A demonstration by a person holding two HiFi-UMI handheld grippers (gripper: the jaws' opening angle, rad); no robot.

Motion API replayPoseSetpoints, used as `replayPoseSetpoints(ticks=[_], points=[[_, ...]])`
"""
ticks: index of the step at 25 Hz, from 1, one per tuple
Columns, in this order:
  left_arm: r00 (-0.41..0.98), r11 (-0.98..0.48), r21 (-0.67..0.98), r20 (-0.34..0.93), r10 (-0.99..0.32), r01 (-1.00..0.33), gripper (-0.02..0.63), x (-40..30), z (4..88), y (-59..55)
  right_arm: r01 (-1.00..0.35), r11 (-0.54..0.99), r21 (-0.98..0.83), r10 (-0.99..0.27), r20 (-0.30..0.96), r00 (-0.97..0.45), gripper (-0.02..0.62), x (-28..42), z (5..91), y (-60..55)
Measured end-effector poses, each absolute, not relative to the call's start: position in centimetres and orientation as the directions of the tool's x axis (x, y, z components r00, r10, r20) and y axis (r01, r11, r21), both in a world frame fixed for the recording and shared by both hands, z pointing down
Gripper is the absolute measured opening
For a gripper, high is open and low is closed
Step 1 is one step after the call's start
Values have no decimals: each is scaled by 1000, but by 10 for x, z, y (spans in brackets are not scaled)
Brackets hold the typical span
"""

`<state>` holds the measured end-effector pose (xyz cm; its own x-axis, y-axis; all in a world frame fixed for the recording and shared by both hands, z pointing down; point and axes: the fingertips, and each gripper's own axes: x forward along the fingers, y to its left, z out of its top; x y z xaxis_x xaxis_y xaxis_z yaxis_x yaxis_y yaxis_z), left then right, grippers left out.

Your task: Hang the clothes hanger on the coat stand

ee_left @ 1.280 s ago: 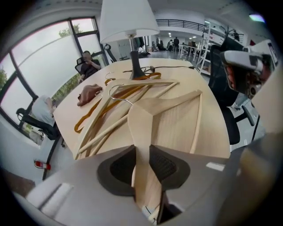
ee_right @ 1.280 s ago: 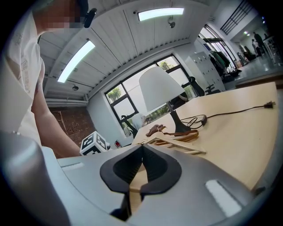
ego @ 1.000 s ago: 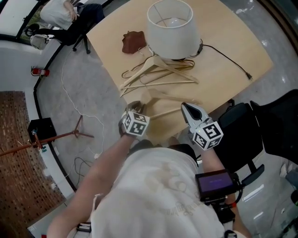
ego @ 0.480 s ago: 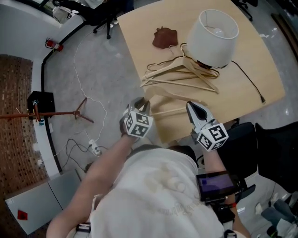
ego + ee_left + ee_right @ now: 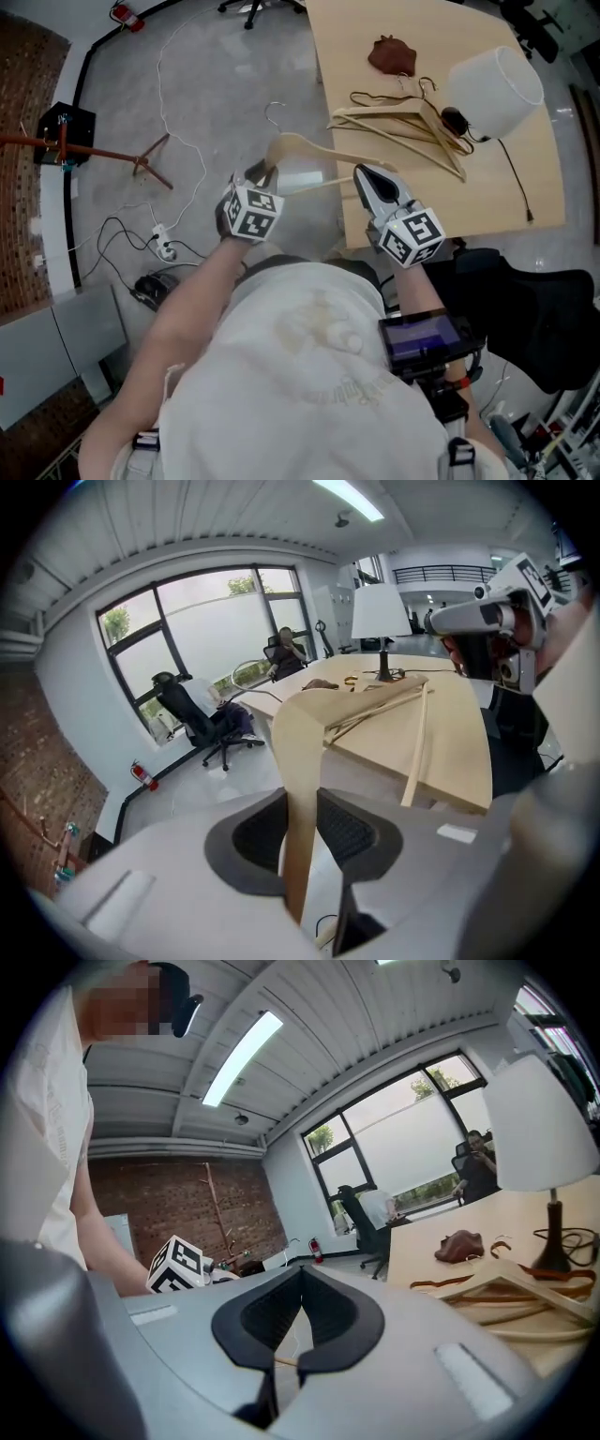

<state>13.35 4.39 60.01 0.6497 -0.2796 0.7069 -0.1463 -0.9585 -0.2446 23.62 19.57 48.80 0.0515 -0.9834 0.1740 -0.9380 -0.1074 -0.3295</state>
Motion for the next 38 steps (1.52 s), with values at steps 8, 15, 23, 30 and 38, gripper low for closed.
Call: replayPoseSetpoints(ticks=[8,15,23,30,38], points=[[625,-916,-254,671,-399,-312,97,10,600,-44,-962,-1,-274,-983,176,-49,14,155,481,98],[568,-860,-260,661,-490,-438,98,-82,599,-96,-965,106,-240,-973,174,-150,14,100,468,26],[461,-768,-265,671,-581,-583,98,-172,602,-136,-931,261,-255,-936,169,-309,14,41,468,-50],[371,-713,-282,699,-611,-642,98,-205,616,-167,-885,357,-297,-892,171,-418,14,16,491,-116],[279,-645,-339,696,-662,-685,98,-217,607,-253,-837,452,-309,-852,126,-507,14,8,484,-212]])
